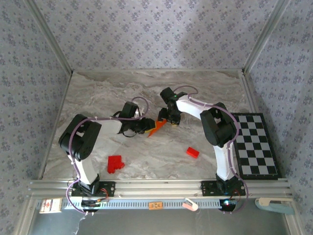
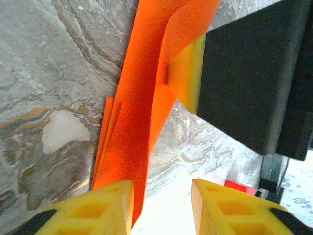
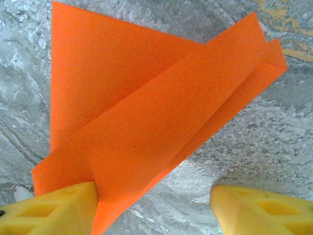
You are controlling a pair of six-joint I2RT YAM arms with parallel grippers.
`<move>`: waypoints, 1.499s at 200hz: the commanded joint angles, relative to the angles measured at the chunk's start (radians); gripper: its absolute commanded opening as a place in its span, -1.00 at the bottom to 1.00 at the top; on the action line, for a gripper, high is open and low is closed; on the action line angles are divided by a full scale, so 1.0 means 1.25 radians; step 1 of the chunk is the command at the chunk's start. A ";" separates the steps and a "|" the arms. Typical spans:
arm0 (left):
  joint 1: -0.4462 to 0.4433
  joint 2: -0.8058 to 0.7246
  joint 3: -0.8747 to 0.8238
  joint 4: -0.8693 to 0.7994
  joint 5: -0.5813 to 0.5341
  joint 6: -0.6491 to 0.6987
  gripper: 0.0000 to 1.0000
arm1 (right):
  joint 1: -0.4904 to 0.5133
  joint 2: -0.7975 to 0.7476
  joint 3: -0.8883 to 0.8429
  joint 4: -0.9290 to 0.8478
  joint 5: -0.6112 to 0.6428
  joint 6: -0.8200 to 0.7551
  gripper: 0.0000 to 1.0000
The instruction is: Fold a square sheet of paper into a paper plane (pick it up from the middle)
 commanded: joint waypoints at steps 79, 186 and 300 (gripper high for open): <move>-0.041 0.009 0.076 -0.131 -0.098 0.250 -0.39 | -0.011 0.096 -0.031 -0.013 0.054 -0.004 0.36; -0.053 0.063 0.102 -0.153 -0.101 0.299 -0.36 | -0.012 0.101 -0.027 -0.014 0.048 -0.005 0.36; -0.052 0.097 0.098 -0.191 -0.113 0.346 -0.38 | -0.017 0.110 -0.031 -0.017 0.037 -0.002 0.35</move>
